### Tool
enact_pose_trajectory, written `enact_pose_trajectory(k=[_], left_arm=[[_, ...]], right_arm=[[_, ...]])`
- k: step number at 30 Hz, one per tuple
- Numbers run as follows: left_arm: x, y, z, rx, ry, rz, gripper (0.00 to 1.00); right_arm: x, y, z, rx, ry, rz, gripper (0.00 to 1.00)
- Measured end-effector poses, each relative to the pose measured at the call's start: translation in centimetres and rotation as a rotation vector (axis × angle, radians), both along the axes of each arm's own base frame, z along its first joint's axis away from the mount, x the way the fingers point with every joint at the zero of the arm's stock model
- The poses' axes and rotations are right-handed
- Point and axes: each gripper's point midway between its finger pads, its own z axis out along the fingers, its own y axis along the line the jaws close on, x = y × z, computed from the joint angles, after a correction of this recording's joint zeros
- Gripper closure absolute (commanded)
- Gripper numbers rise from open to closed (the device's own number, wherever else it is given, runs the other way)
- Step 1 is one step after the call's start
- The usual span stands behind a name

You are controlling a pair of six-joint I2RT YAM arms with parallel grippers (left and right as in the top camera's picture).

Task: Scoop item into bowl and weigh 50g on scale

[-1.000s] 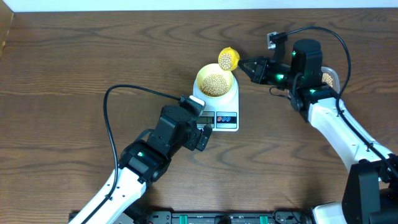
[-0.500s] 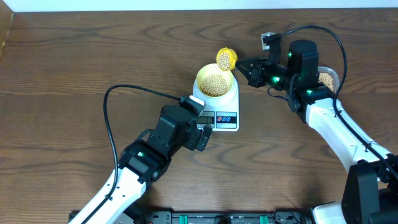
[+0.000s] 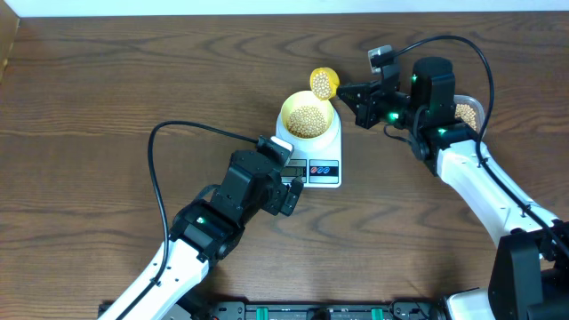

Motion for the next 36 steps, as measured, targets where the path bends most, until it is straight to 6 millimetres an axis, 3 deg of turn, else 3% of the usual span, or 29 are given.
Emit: enact_pose_trajectory(k=[10, 36], left_arm=[[0.0, 0.0, 0.0, 0.000, 0.000, 0.000, 0.02], [0.0, 0.0, 0.0, 0.000, 0.000, 0.000, 0.02]], right_arm=[[-1.1, 2.0, -0.1, -0.068, -0.102, 0.098, 0.99], [-1.2, 2.0, -0.2, -0.100, -0.142, 0.120, 0.99]])
